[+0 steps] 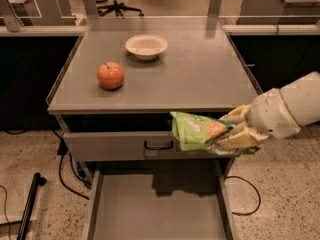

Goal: Place green rice chip bag into middle drawer

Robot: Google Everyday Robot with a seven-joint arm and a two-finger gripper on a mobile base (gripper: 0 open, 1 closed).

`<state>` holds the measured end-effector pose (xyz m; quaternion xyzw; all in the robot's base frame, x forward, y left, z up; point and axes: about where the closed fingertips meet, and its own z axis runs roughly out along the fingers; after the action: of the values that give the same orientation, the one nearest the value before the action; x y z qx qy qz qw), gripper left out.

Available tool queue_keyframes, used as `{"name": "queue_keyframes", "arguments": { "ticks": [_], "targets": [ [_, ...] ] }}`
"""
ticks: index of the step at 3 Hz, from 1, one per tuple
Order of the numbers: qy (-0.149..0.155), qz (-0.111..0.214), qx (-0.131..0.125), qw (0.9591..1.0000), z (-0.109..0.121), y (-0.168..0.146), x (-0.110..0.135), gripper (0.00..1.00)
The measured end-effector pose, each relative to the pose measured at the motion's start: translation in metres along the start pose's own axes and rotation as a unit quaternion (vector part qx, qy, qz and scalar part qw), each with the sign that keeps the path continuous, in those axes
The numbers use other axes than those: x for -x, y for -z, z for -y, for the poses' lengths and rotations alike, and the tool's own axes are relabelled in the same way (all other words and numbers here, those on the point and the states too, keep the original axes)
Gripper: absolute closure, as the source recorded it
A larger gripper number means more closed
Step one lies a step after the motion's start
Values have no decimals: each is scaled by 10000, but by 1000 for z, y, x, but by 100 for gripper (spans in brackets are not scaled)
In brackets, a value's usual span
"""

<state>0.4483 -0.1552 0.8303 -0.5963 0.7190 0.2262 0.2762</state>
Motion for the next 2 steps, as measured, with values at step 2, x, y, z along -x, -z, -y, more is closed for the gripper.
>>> {"name": "queue_keyframes", "arguments": {
  "ticks": [2],
  "targets": [
    [326, 208, 92, 9992, -55, -74, -39, 100]
  ]
}}
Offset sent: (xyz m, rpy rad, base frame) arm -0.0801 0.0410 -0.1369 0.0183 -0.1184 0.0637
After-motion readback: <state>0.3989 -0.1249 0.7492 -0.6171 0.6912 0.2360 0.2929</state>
